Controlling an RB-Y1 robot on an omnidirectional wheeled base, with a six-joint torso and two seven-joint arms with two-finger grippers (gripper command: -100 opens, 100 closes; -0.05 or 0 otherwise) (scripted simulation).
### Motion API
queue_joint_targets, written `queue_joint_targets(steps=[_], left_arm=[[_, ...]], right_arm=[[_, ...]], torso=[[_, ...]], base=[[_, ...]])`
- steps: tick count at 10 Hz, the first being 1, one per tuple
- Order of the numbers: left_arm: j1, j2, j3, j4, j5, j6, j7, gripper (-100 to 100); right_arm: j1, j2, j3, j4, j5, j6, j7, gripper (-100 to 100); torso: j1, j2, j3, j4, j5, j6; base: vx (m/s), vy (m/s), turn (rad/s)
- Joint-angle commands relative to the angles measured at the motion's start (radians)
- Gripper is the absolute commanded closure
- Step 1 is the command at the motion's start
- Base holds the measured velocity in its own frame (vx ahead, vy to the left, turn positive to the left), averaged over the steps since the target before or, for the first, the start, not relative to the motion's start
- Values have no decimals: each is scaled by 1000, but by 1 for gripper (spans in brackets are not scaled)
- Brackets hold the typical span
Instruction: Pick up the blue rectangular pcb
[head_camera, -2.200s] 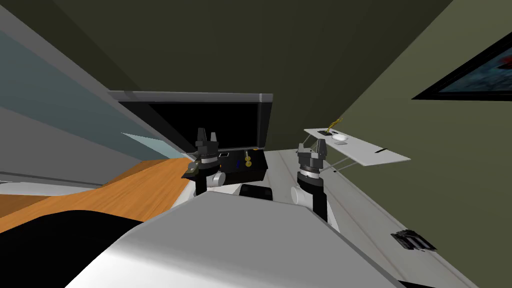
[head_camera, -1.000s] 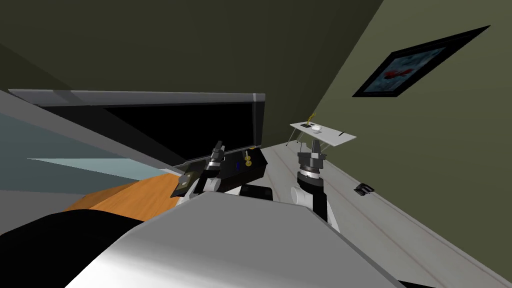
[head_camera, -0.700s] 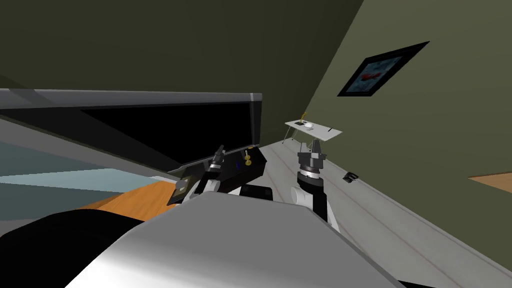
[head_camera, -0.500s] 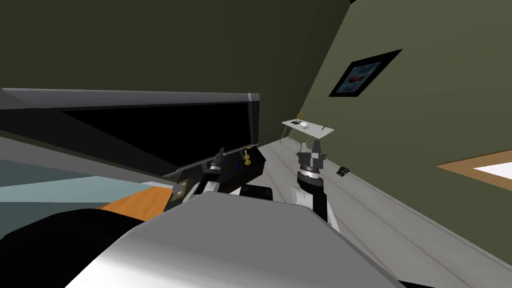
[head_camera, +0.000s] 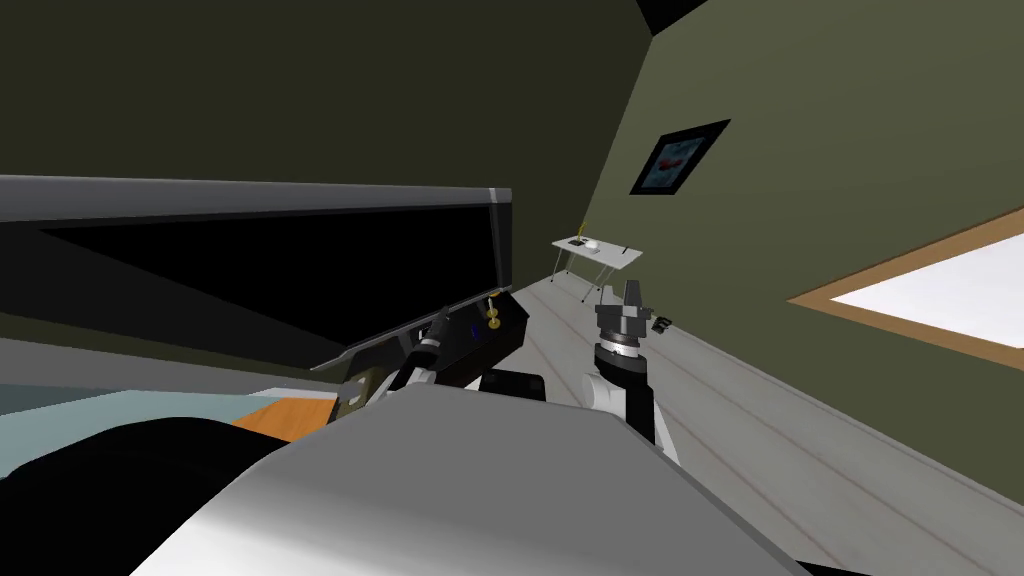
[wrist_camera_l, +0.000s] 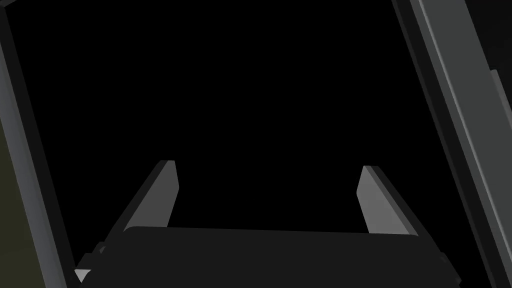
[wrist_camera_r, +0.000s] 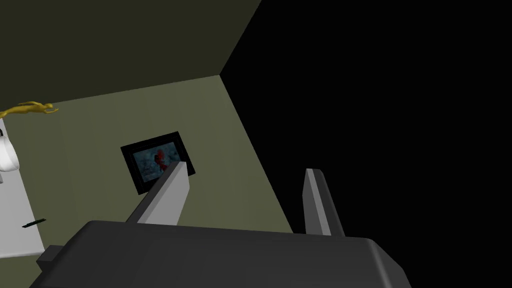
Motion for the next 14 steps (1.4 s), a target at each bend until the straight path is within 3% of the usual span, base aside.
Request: queue_joint_targets(steps=[1, 5, 10, 11, 14], left_arm=[[13, 7, -1, 40, 13, 42, -13, -100], [16, 22, -1, 105, 35, 89, -27, -100], [-7, 69, -6, 266, 98, 198, -63, -100], [-7, 69, -6, 268, 98, 198, -63, -100], [-34, 97, -13, 361, 140, 257, -83, -100]], right_arm=[[0, 0, 0, 0, 0, 0, 0, 0], [0, 0, 0, 0, 0, 0, 0, 0], [0, 0, 0, 0, 0, 0, 0, 0], [0, 0, 0, 0, 0, 0, 0, 0], [0, 0, 0, 0, 0, 0, 0, 0]], torso=[[0, 0, 0, 0, 0, 0], [-1, 0, 0, 0, 0, 0], [-1, -4, -2, -1, 0, 0], [-2, -5, -3, -1, 0, 0], [-3, -7, -4, -1, -1, -1]], base=[[-66, 89, -343], [-51, 53, -201], [-16, 53, -329], [6, 28, -72], [25, 25, -278]])
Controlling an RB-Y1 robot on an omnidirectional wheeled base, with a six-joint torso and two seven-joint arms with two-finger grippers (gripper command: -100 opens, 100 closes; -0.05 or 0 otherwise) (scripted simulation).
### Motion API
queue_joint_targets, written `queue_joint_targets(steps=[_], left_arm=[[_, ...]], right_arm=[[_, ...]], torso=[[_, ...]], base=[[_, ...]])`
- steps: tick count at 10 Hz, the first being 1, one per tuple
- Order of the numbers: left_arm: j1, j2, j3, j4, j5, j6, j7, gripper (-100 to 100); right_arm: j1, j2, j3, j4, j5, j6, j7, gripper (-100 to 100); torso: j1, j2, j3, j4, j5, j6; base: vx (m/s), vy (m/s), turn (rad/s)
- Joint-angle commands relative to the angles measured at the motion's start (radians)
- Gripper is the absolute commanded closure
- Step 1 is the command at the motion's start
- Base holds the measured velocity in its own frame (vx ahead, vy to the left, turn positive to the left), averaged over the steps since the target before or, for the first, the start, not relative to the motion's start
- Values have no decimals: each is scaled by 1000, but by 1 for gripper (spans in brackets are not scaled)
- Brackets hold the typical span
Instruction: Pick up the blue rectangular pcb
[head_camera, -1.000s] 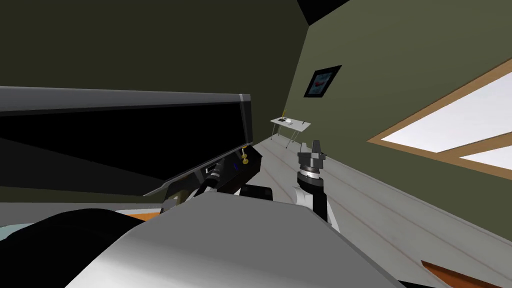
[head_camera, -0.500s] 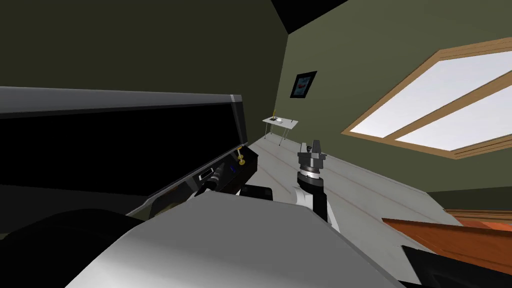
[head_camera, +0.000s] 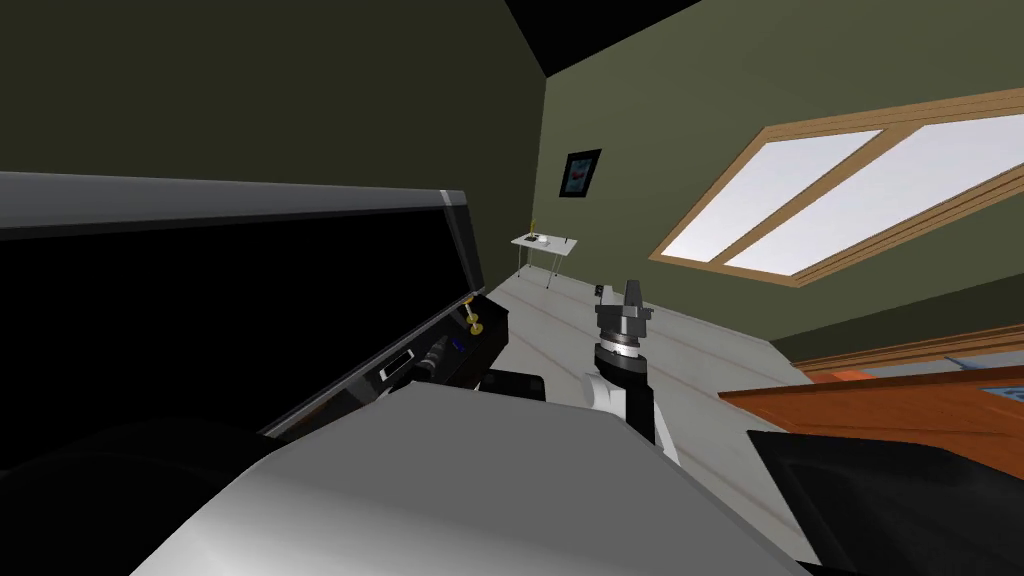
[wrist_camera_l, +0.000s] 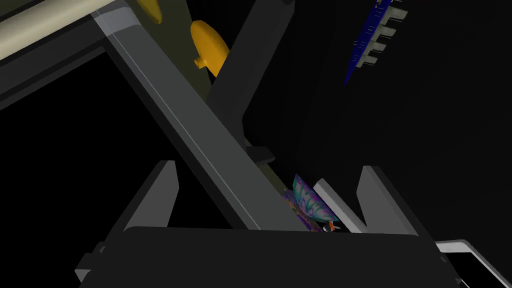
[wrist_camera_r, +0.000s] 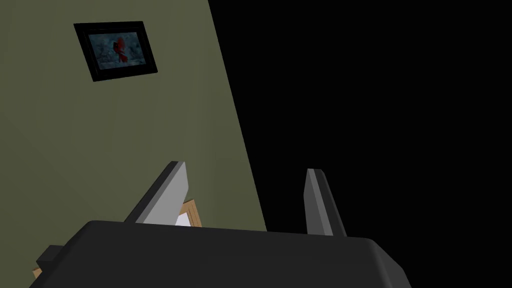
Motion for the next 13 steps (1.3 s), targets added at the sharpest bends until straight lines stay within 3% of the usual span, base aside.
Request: queue_joint_targets(steps=[1, 11, 13], left_arm=[[-23, 19, -2, 50, 25, 39, -10, -100], [-85, 86, -37, 296, 132, 181, -56, -100], [-81, 83, -50, 330, 142, 200, -59, -100]], right_arm=[[0, 0, 0, 0, 0, 0, 0, 0], [0, 0, 0, 0, 0, 0, 0, 0], [0, 0, 0, 0, 0, 0, 0, 0]], torso=[[0, 0, 0, 0, 0, 0], [-1, 0, 0, 0, 0, -1], [-1, 0, 0, 0, 0, -1]], base=[[42, 30, -282], [30, 25, -214], [13, 27, -126]])
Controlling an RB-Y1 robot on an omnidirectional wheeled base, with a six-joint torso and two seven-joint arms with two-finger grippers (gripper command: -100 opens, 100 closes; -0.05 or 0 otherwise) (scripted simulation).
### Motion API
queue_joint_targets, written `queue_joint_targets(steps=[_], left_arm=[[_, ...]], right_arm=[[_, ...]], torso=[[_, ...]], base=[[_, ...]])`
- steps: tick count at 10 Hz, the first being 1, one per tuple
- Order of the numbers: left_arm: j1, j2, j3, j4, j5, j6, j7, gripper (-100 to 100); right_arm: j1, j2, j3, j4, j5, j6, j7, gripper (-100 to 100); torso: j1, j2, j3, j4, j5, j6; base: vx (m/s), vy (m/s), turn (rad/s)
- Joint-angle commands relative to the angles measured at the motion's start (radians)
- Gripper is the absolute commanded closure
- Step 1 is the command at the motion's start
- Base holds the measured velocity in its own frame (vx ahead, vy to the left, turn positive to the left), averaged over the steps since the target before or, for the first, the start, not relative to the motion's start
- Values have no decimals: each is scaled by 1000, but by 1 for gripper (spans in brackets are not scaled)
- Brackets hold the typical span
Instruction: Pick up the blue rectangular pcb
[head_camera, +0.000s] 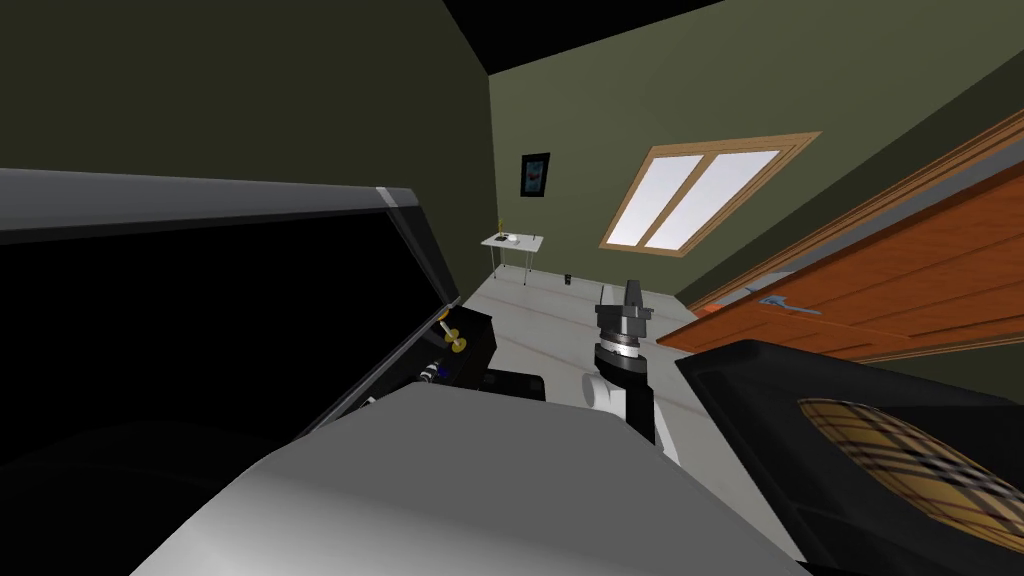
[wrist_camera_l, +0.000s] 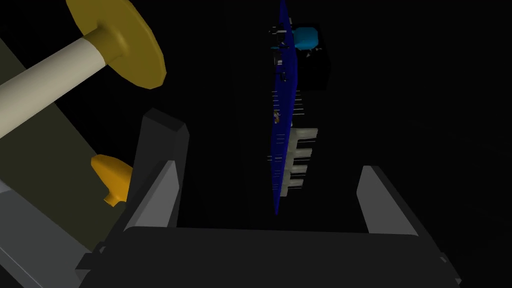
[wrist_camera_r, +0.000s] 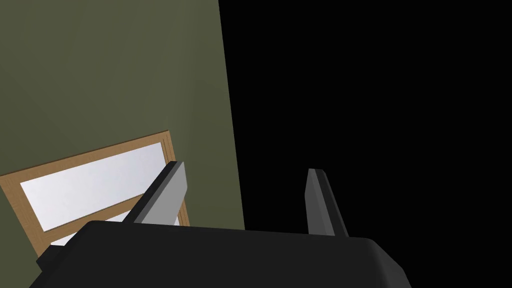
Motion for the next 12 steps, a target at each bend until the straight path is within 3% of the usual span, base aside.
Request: queue_joint_targets(steps=[1, 2, 3, 7, 8, 9, 12], left_arm=[[0, 0, 0, 0, 0, 0, 0, -100], [0, -1, -1, 3, 1, 2, -1, 0], [-23, -13, -1, 39, -17, -16, 8, -100], [-67, -38, -1, 112, -51, -50, 25, -100], [-59, -33, -2, 100, -44, -45, 21, -100], [-60, -35, -2, 103, -45, -47, 22, 100], [-60, -35, -1, 103, -45, -47, 23, 100]], right_arm=[[0, 0, 0, 0, 0, 0, 0, 0], [0, 0, 0, 0, 0, 0, 0, 0], [0, 0, 0, 0, 0, 0, 0, 0], [0, 0, 0, 0, 0, 0, 0, 0], [0, 0, 0, 0, 0, 0, 0, 0], [0, 0, 0, 0, 0, 0, 0, 0], [0, 0, 0, 0, 0, 0, 0, 0]], torso=[[0, 0, 0, 0, 0, 0], [-1, 0, 0, 0, 0, 0], [-2, 1, 0, 0, 0, 0], [-1, 1, 1, 0, 0, 0], [-1, 1, 1, 0, 0, 0], [-2, 1, 1, 0, -1, 0], [-2, 1, 0, 0, -1, 0]], base=[[3, 10, -18], [0, 0, 0], [-1, 17, -25], [-8, 16, -27], [0, 0, 0], [0, 0, 0], [0, 0, 0]])
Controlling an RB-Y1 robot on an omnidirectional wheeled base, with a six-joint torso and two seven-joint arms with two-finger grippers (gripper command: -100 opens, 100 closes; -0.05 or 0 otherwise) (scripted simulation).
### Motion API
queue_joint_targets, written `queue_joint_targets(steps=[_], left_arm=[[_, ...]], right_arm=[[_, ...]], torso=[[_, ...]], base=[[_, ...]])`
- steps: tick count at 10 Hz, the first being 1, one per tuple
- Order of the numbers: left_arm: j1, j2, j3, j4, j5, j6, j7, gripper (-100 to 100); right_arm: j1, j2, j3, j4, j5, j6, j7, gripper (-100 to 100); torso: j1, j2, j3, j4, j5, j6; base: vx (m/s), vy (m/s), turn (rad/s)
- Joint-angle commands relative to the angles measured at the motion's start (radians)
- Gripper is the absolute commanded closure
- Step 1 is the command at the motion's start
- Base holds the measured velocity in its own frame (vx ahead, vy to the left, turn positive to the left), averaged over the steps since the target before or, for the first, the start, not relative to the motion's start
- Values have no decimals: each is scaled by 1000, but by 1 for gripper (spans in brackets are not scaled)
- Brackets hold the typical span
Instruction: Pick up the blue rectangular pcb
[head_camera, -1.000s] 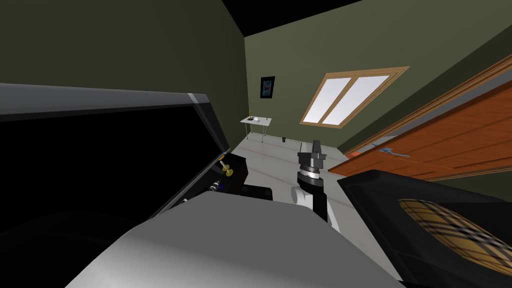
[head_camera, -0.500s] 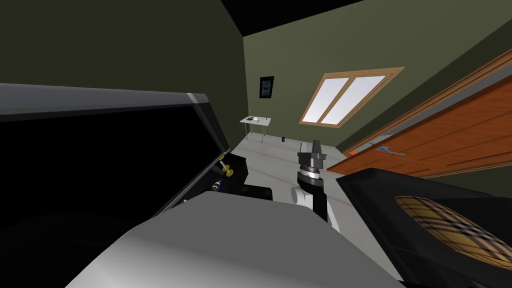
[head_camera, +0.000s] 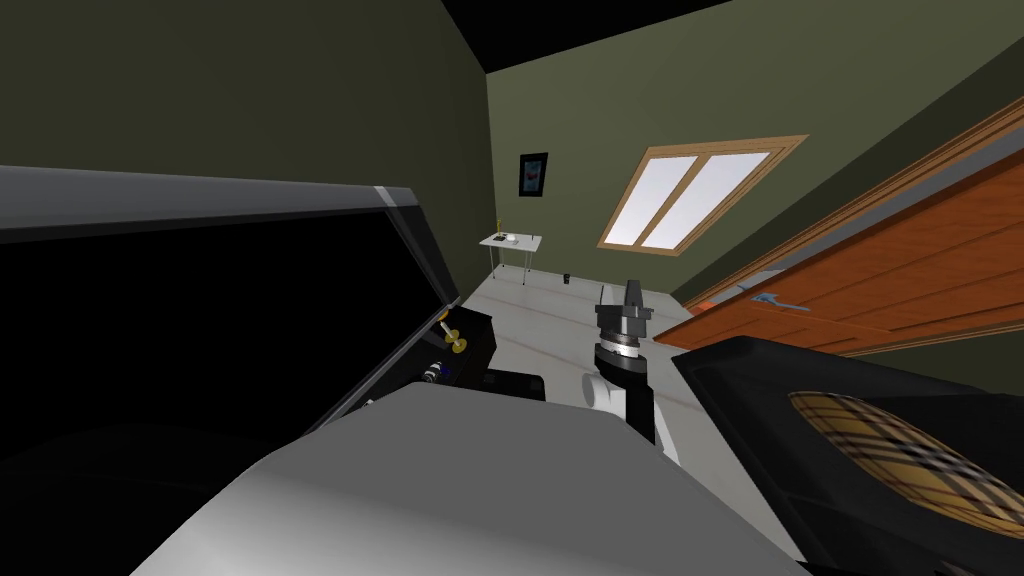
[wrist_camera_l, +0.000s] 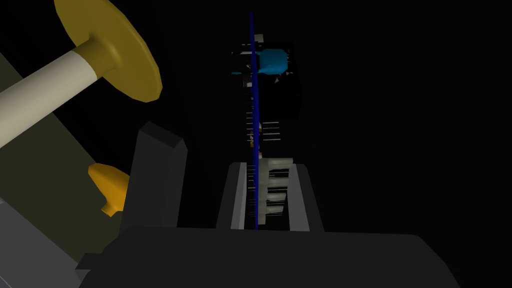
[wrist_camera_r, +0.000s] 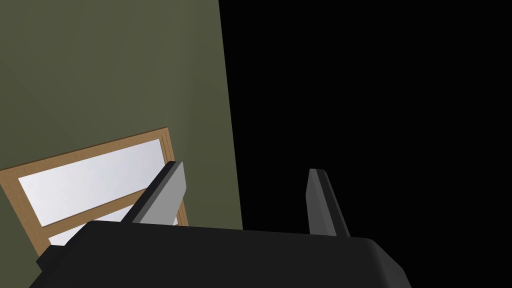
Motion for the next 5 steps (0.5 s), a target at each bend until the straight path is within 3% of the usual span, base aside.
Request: queue_joint_targets(steps=[1, 2, 3, 5], left_arm=[[0, 0, 0, 0, 0, 0, 0, 100], [0, 0, 0, 0, 0, 0, 0, 0], [23, 14, 0, -40, 16, 20, -9, 100], [45, 26, 0, -76, 34, 37, -18, 100]], right_arm=[[0, 0, 0, 0, 0, 0, 0, 0], [0, 0, 0, 0, 0, 0, 0, 0], [0, 0, 0, 0, 0, 0, 0, 0], [0, 0, 0, 0, 0, 0, 0, 0]], torso=[[0, 0, 0, 0, 0, 0], [0, 0, 0, 0, 0, 0], [0, 0, 0, 0, 0, 0], [-1, 0, 0, 0, 0, -1]], base=[[0, 0, 0], [0, 0, 0], [9, -8, 44], [10, -15, 39]])
